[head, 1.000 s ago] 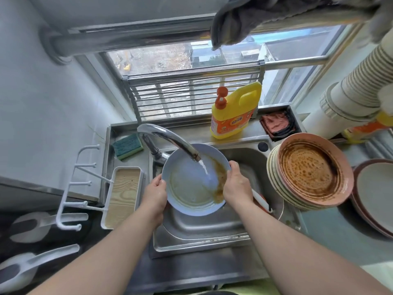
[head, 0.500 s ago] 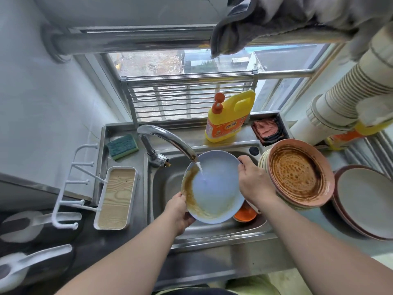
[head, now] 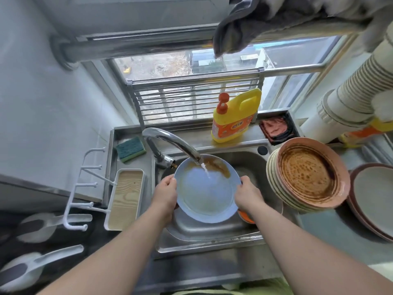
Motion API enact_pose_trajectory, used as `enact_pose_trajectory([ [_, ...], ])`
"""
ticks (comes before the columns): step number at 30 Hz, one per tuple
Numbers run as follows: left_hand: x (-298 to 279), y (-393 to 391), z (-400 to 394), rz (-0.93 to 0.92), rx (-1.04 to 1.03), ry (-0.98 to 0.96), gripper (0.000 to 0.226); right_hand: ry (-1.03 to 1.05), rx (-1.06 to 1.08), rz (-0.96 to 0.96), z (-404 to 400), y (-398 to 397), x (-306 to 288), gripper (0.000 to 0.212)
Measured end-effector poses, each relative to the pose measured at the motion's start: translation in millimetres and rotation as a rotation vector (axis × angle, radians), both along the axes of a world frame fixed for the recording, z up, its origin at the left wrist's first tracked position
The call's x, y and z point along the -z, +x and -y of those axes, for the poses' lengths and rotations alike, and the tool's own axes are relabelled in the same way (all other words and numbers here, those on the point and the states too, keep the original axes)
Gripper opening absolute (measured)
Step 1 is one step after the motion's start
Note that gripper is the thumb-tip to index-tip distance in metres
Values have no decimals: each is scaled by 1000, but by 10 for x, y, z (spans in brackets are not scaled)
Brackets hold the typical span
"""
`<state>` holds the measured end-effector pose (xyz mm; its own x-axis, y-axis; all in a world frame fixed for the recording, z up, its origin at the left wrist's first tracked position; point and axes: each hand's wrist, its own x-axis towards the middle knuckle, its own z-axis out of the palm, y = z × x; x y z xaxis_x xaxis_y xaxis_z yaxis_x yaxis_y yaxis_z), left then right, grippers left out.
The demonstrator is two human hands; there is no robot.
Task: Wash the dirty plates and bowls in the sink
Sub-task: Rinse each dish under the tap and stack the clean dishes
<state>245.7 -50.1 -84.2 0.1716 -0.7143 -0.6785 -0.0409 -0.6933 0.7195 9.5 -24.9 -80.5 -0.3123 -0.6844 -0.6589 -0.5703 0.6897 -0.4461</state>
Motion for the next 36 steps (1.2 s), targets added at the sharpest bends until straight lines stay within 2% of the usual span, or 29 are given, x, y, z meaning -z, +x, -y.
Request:
enact_pose_trajectory([
  [3,-37,115,54,51,-8,-56,32,-29,11,35,45,171,32,16],
  [8,134,154,61,41,-113,1,33,-169,-9,-33,157,222,27,17],
  [14,311,-175,-101,-129,-257,226,20,-266,-152,-209,254,18,-168,21],
  [19,442,-462,-195,-248,-205,337,26,-236,-198,-245,293,-240,-326,27],
  [22,508,-514,-225,-285,-201,411,28,-110,-142,-180,276,-378,-295,28],
  [25,503,-495,-265,-295,-212,508,23,-20,27,-19,196,-418,-230,35],
  [28,545,-442,-284,-237,-155,653,14,8,209,119,144,-397,-229,24],
  [31,640,-422,-304,-258,-32,788,16,15,322,161,159,-365,-243,20],
  [36,702,-492,-323,-327,129,887,29,-28,360,179,242,-301,-275,25],
])
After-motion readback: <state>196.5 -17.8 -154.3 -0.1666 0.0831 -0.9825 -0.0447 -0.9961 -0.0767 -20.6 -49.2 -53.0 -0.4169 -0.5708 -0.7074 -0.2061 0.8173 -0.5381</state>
